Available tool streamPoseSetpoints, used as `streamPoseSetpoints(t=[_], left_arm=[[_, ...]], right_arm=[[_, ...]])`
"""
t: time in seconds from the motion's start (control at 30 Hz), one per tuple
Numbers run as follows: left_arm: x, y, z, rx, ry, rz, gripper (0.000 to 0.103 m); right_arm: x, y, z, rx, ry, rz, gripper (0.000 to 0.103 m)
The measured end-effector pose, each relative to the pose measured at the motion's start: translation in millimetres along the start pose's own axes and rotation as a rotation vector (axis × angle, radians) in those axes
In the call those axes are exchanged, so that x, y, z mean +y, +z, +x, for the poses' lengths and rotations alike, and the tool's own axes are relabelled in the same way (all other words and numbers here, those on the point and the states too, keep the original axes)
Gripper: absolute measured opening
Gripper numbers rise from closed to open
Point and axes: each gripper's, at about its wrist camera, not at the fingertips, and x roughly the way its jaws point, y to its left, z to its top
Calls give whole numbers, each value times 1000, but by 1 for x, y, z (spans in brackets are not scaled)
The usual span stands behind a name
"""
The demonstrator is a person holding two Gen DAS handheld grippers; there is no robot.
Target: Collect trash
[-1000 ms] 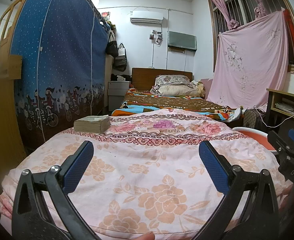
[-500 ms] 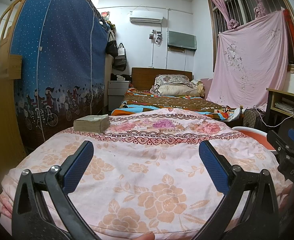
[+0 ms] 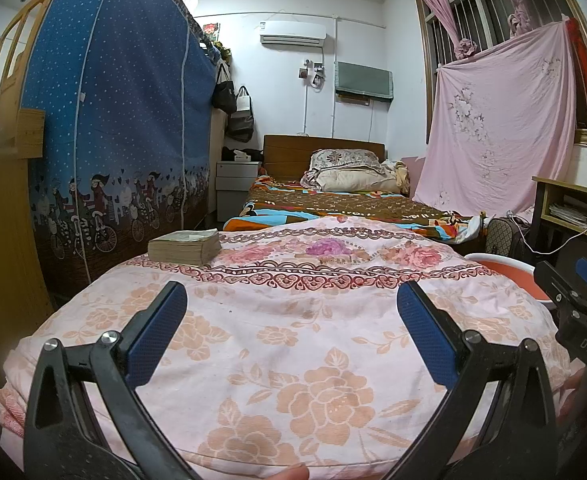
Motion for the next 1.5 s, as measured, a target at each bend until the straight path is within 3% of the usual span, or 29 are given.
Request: streamPoseSetpoints(t=[1.5], left_arm=[[6,-2,2,24,14,-23,92]], right_arm=[[3,-3,-2,12,2,-2,103]])
